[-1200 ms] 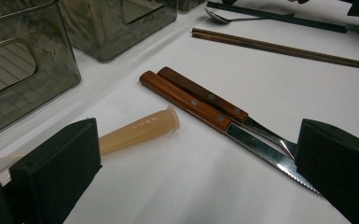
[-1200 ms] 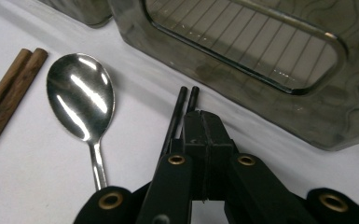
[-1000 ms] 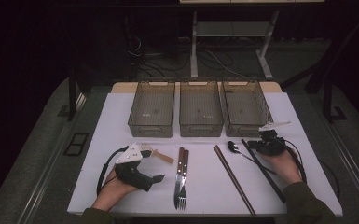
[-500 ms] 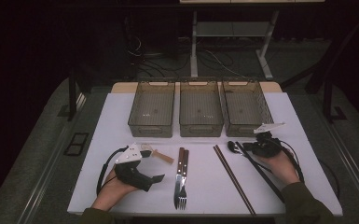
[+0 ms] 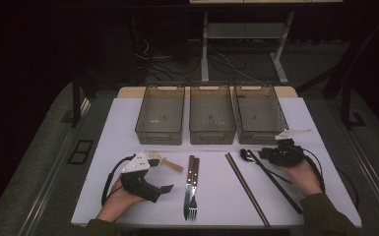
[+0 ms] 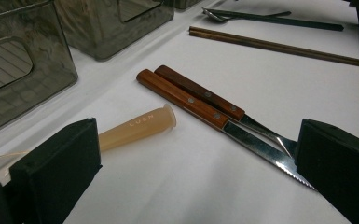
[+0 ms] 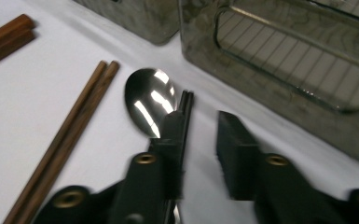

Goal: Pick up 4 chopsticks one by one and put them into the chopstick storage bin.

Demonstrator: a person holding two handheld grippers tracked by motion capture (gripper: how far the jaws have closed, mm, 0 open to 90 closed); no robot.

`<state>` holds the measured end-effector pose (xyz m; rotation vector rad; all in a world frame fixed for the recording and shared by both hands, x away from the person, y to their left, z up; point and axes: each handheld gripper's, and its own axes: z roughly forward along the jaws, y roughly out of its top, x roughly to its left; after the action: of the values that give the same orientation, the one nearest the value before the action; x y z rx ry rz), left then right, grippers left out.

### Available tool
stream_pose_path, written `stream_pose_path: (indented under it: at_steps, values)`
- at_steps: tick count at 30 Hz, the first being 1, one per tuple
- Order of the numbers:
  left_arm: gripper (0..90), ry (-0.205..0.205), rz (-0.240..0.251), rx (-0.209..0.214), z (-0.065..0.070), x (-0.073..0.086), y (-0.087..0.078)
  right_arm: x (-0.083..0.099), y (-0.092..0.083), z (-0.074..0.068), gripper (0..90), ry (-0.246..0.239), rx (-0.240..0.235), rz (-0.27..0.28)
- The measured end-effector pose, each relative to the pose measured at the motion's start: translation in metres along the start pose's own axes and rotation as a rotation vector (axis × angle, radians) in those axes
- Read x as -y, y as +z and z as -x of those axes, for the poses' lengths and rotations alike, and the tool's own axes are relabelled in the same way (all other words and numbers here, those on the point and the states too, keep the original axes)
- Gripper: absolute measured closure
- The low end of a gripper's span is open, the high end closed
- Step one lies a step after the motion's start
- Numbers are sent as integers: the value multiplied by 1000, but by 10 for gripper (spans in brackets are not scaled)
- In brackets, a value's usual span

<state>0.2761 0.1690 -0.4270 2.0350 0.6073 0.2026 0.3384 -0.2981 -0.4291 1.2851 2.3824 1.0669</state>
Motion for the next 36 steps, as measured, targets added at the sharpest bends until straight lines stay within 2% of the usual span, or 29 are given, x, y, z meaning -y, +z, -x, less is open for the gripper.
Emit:
stream_pose_path:
  at_steps: [1,3,8,11,15,19,25,36]
  values:
    - [0,0,0,2,0,1,0,5,-9,-3,589,-4,4,-8]
    - [0,6,-5,3,0,1,0,10,-17,-6,546,12,-15,-16]
    - [0,9,-8,3,1,1,0,28,-33,-20,614,-24,-15,-58]
    - [0,16,-9,6,3,2,1,42,-41,-25,642,-46,-18,-64]
    - [0,14,-10,2,5,2,0,55,-56,-29,680,-42,-4,-60]
    - [0,11,-9,-3,8,3,0,66,-65,-28,720,-37,32,-65]
    - [0,15,-10,-9,7,2,-1,70,-65,-24,764,-17,19,-81]
    - [0,10,-5,-7,7,3,-1,71,-59,-25,818,-34,1,-130]
